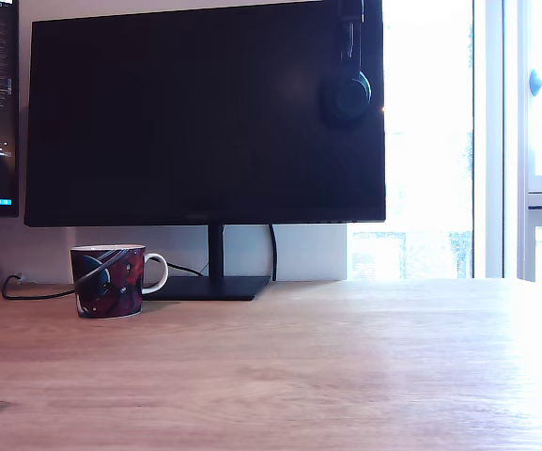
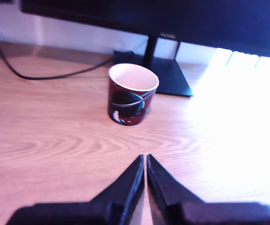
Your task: Pick up the coffee capsules from the table one by one and drop them inside the nearest coffee cup
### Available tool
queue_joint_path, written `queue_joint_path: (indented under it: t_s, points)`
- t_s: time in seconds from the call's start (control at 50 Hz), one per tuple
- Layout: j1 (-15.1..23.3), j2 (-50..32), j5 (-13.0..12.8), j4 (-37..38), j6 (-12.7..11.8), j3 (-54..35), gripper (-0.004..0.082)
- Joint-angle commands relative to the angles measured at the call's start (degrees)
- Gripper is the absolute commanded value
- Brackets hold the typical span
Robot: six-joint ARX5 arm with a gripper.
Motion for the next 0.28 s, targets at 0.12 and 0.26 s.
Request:
queue_joint_path:
  t_s: [0.12, 0.26]
  points:
    - [0.04, -10.80, -3.39, -7.98, -0.37, -1.05, -0.0011]
    - [0.04, -19.10, -3.87, -13.77, -0.94, -1.05, -0.0011]
